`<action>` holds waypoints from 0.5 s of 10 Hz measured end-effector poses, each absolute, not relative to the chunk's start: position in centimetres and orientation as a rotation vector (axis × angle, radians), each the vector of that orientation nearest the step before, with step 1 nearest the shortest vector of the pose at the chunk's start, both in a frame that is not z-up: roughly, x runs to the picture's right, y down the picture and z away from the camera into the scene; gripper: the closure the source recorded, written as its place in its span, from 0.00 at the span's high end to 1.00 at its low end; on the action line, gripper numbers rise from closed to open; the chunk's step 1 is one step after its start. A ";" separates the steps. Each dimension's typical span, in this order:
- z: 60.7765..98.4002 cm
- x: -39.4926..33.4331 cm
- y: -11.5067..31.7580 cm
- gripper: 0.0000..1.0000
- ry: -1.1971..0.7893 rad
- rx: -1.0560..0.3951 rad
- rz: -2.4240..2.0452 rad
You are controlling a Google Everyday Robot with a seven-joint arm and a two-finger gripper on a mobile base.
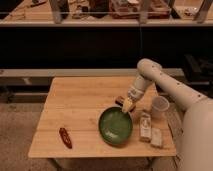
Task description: Pick up the ceramic bowl
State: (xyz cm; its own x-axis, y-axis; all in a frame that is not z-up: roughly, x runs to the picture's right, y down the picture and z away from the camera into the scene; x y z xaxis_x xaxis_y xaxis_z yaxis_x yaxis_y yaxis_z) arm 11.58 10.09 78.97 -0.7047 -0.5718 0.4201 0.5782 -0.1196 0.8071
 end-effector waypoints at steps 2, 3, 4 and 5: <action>79.3 12.1 8.2 0.27 -1.379 -0.015 -1.909; 79.7 12.1 7.8 0.27 -1.383 0.000 -1.906; 79.7 11.8 7.8 0.27 -1.383 0.001 -1.905; 79.5 11.4 8.0 0.27 -1.384 0.001 -1.910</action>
